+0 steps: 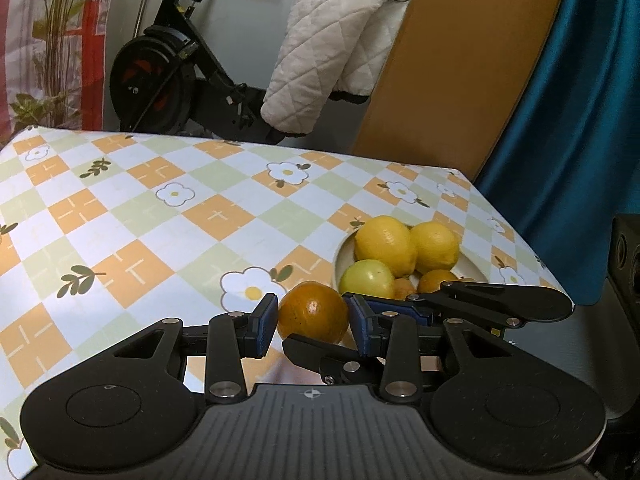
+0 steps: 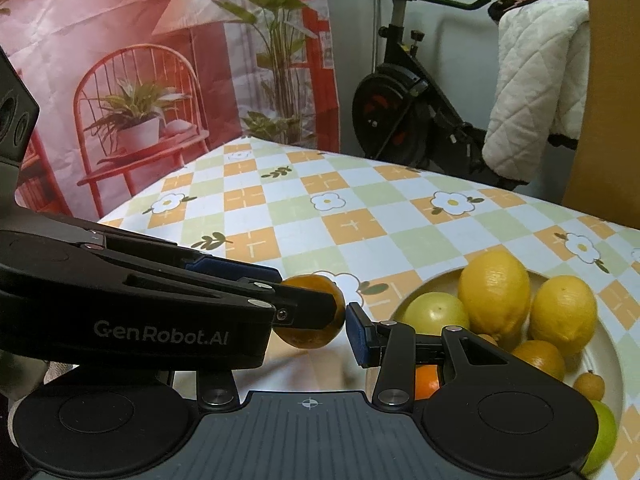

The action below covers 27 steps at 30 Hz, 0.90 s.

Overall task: Organize fruits
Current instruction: 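Carry the brown-orange fruit onto the plate and open both tools, then move both tools to the last brown-orange fruit beside the plastic bag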

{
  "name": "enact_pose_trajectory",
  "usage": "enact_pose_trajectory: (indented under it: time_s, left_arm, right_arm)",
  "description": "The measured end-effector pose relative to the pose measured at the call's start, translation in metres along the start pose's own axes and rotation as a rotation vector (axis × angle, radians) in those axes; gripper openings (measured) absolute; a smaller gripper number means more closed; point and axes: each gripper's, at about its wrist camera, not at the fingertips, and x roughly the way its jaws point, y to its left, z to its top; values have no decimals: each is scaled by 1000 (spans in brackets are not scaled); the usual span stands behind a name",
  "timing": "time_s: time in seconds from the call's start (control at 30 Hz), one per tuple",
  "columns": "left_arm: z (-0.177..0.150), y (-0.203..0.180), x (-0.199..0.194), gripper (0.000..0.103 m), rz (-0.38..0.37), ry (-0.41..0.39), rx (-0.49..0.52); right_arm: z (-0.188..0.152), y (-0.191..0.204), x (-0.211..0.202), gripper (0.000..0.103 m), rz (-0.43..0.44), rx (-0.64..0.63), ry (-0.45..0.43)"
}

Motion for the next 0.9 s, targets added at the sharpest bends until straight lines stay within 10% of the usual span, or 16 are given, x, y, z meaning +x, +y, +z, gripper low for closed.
enact_pose_trajectory:
  time_s: [0.9]
  left_arm:
    - [5,-57,0,29,-98,-4,111]
  right_arm:
    - [-19,-35,-64,33,-58,84,-107]
